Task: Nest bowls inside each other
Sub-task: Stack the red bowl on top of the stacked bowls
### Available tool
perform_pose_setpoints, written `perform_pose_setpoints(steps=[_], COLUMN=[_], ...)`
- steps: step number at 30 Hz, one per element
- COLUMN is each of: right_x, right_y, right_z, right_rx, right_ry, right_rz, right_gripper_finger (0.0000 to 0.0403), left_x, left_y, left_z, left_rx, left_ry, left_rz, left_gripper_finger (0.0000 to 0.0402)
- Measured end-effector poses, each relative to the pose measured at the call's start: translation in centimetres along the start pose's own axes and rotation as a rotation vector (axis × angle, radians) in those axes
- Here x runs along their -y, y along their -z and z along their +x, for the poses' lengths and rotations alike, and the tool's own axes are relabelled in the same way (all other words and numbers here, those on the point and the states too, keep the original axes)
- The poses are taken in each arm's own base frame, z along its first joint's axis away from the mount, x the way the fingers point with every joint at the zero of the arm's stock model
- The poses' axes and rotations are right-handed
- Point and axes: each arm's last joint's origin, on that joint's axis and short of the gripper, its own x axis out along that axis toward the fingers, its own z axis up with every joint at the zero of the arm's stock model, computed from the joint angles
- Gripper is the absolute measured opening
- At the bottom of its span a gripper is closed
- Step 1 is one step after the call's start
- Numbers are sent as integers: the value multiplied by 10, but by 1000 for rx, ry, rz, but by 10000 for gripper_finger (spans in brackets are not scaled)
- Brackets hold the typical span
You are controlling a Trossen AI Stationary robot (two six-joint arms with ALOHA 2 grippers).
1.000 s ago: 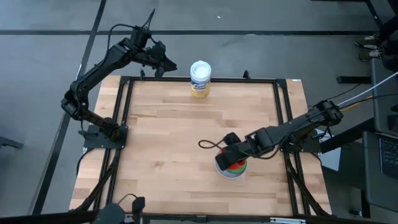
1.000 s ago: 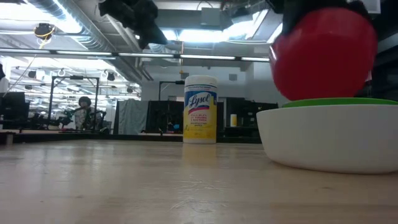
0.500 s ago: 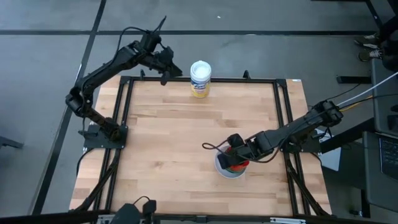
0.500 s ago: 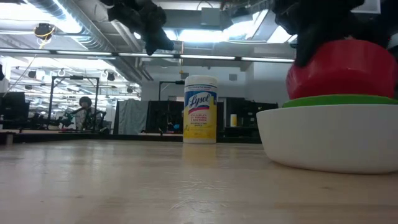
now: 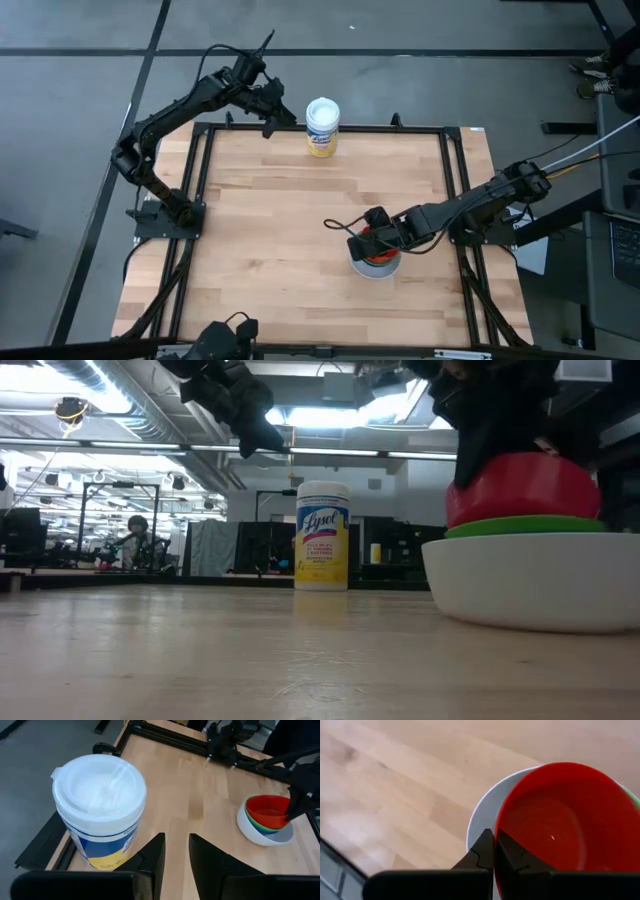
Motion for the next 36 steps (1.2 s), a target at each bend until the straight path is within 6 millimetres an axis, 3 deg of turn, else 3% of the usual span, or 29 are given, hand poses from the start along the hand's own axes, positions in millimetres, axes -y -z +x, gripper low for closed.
perform_pose_setpoints(steps=[7,19,22,31,36], right_x=[9,10,9,3,5], right_y=[-11,-18,-18,-25,-34], right_z=[11,12,13,8,-10], right_rx=[-11,-7,-5,-70,5], right_ry=[34,38,23,-65,-103], right_rz=[-8,-16,-33,-11,7], right_gripper_finger=[1,7,49,228,280], left_x=[0,-1,-1,-1,-1], left_y=[0,0,0,0,0], left_z=[0,0,0,0,0], left_rx=[3,4,4,4,0], left_ry=[0,0,0,0,2], left_rz=[5,31,36,38,34], left_gripper_finger=[81,81,81,81,81])
